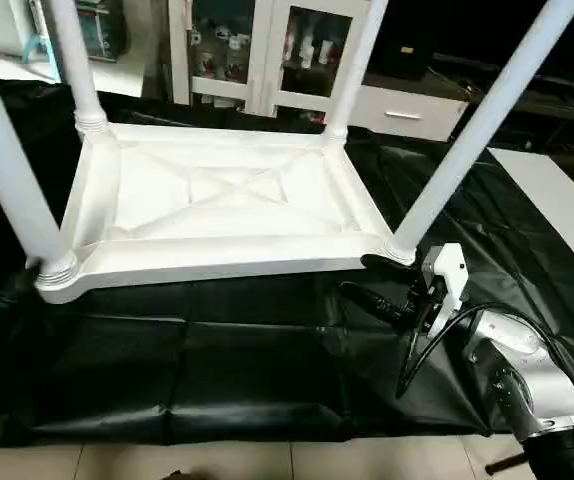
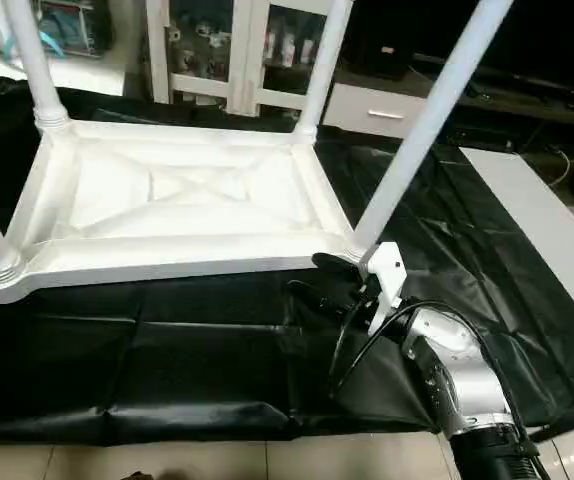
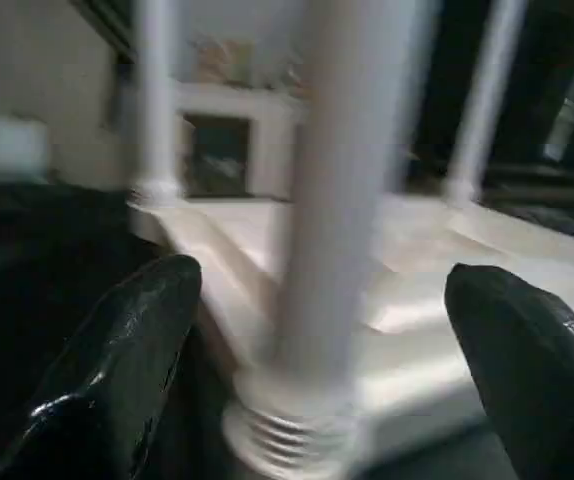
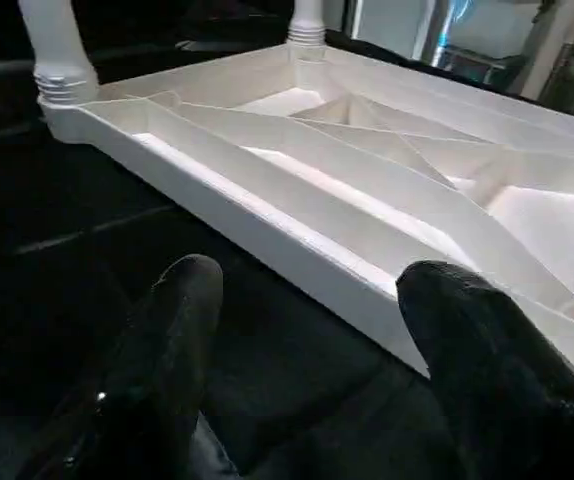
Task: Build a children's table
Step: Rotate table base
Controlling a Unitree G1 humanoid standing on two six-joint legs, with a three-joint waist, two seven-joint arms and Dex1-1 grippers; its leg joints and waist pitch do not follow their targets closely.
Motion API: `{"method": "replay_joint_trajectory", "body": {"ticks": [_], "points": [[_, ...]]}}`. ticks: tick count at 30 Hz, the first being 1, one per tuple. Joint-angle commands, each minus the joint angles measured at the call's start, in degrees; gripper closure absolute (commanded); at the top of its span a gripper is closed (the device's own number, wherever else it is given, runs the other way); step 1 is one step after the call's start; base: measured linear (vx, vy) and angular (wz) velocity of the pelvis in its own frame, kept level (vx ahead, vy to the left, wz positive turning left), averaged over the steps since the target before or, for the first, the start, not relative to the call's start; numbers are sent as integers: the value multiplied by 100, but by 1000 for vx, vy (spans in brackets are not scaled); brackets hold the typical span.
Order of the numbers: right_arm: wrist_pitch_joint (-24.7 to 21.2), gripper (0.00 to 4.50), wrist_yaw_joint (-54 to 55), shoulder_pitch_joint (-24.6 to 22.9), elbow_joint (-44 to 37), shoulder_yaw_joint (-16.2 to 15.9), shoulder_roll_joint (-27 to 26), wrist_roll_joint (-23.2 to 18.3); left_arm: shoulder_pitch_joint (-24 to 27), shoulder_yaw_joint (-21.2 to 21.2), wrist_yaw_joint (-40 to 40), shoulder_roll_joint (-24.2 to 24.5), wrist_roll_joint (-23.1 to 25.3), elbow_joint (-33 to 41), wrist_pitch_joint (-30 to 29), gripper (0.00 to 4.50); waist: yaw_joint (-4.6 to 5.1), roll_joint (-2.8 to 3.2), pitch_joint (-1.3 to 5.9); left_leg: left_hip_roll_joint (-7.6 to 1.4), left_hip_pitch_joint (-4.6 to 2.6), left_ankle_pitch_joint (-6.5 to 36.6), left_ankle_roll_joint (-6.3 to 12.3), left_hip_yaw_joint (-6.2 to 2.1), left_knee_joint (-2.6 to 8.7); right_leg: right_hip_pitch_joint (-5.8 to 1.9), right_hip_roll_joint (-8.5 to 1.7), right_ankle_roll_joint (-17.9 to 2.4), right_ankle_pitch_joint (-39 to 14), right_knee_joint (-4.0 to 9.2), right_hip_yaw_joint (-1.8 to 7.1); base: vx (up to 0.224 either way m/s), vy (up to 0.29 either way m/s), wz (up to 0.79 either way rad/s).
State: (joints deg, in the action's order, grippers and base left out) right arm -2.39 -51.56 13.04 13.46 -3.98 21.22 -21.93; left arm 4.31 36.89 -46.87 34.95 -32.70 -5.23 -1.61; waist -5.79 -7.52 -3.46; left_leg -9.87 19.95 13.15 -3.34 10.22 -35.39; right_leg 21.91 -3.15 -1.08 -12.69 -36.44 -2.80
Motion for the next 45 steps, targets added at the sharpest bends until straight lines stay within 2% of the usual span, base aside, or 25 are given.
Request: {"method": "replay_joint_trajectory", "body": {"ticks": [1,6,11,13,15,18,20,21,24,26,27,28,29,30,31,32,34,36,37,38,39,40,41,43,45], "points": [[-93,134,42,-22,-112,173,80,19,-238,-71,5,127,226,-403,274,6,-7,219,236,-406,-133,1350,-123,-176,627,-102,-528,-970,-760,438,312,0,0,0],[-95,134,39,6,-85,176,108,-10,-922,-324,-387,215,152,-1001,335,6,-58,231,272,-390,-173,1129,-224,-158,615,-101,-533,-1018,-344,386,290,0,0,0],[-88,134,33,0,-25,205,121,0,-1556,-866,-753,161,175,-1135,128,6,-88,190,287,-383,-152,905,-242,-143,591,-139,-560,-1148,-107,351,287,0,0,0],[-96,134,34,-50,-41,210,127,29,-2138,-1305,-1174,49,150,-1405,-4,6,-84,230,306,-368,-157,797,-273,-136,573,-146,-560,-1174,-6,338,284,0,0,0],[-90,134,36,-65,-44,207,128,41,-2292,-1438,-1316,12,149,-1479,-52,6,-78,204,309,-372,-133,775,-293,-141,568,-175,-573,-1213,37,334,285,0,0,0],[-102,134,60,-120,-111,206,154,64,-2616,-1911,-1611,-160,311,-1554,-172,6,-85,231,321,-370,-154,678,-276,-128,553,-168,-567,-1251,146,333,282,0,0,0],[-122,134,60,-161,-172,209,168,53,-2758,-2315,-1774,-342,396,-1405,-360,6,-157,241,311,-389,-187,764,-270,-107,550,-151,-574,-1320,122,340,275,0,0,0],[-129,134,57,-183,-199,206,175,51,-2808,-2558,-1876,-436,362,-1251,-526,6,-189,291,307,-387,-202,843,-279,-102,549,-132,-577,-1329,62,341,274,0,0,0],[-153,134,37,-246,-245,199,210,83,-2947,-3220,-2124,-727,236,-804,-983,6,-264,284,298,-413,-199,1025,-347,-86,568,-142,-593,-1342,-107,347,278,0,0,0],[-61,134,218,-303,-165,290,233,204,-3331,-3996,-2308,-1315,415,-676,-1115,6,-334,340,295,-404,-230,1145,-387,-51,565,-113,-594,-1312,-291,406,286,0,0,0],[-61,134,218,-303,-165,290,233,204,-3331,-3996,-2308,-1315,415,-676,-1115,6,-351,329,295,-400,-246,1175,-398,-37,560,-101,-585,-1308,-313,408,284,0,0,0],[-25,134,407,-317,-116,370,239,287,-3640,-4234,-2376,-1692,638,-981,-916,6,-348,307,289,-408,-186,1268,-410,-54,579,-164,-608,-1229,-515,434,293,0,0,0],[-7,134,465,-324,-117,388,236,316,-3745,-4272,-2403,-1804,711,-1121,-826,6,-362,408,283,-400,-186,1383,-441,-63,584,-154,-613,-1195,-661,440,292,0,0,0],[-12,134,474,-338,-136,401,238,308,-3808,-4287,-2397,-1864,759,-1212,-772,6,-328,318,296,-400,-188,1406,-411,-53,581,-167,-608,-1150,-713,471,286,0,0,0],[-26,134,502,-381,-192,439,244,287,-3995,-4331,-2381,-2041,903,-1481,-612,6,-284,309,314,-381,-122,1234,-324,-64,564,-224,-610,-1108,-630,459,296,0,0,0],[-57,134,566,-515,-344,543,268,228,-4320,-4386,-2342,-2344,1113,-1943,-338,6,-264,361,323,-371,-94,980,-194,-70,536,-240,-625,-1105,-414,456,306,0,0,0],[-74,134,631,-650,-461,633,294,204,-4629,-4442,-2001,-2656,1328,-2364,-68,6,-252,340,346,-376,-72,757,-86,-80,510,-274,-640,-1164,-176,408,302,0,0,0],[-94,134,698,-786,-581,716,328,190,-4828,-4535,-1682,-2830,1534,-2662,238,6,-227,522,383,-371,-49,521,116,-87,460,-297,-651,-1298,269,372,300,0,0,0],[-107,134,726,-845,-636,753,343,179,-4880,-4580,-1552,-2860,1612,-2750,362,6,-210,454,379,-375,-32,462,241,-79,447,-302,-632,-1312,428,384,295,0,0,0],[-112,134,762,-899,-689,780,355,178,-4902,-4616,-1531,-2857,1623,-2797,411,6,-210,546,382,-388,-29,444,316,-97,447,-297,-650,-1373,457,366,286,0,0,0],[-113,134,769,-909,-698,786,358,178,-4901,-4625,-1541,-2850,1626,-2801,415,6,-194,503,373,-391,-21,475,354,-90,454,-299,-641,-1365,401,394,281,0,0,0],[-109,134,823,-1007,-770,850,387,182,-4851,-4684,-1707,-2743,1641,-2800,453,6,-177,593,371,-386,-16,538,378,-100,460,-297,-645,-1375,271,389,284,0,0,0],[-117,134,840,-1090,-835,904,414,163,-4768,-4672,-2055,-2544,1590,-2789,413,6,-144,551,362,-387,-24,644,390,-85,465,-285,-636,-1370,121,432,283,0,0,0],[-132,134,841,-1207,-932,974,451,129,-4644,-4618,-2583,-2205,1521,-2789,364,6,-91,570,346,-368,-14,759,398,-85,478,-292,-634,-1342,-333,471,293,0,0,0],[-162,134,841,-1298,-1025,1013,467,110,-4602,-4506,-2965,-1953,1504,-2909,361,6,-23,648,346,-365,-23,819,378,-78,486,-257,-613,-1289,-636,491,287,0,0,0]]}}
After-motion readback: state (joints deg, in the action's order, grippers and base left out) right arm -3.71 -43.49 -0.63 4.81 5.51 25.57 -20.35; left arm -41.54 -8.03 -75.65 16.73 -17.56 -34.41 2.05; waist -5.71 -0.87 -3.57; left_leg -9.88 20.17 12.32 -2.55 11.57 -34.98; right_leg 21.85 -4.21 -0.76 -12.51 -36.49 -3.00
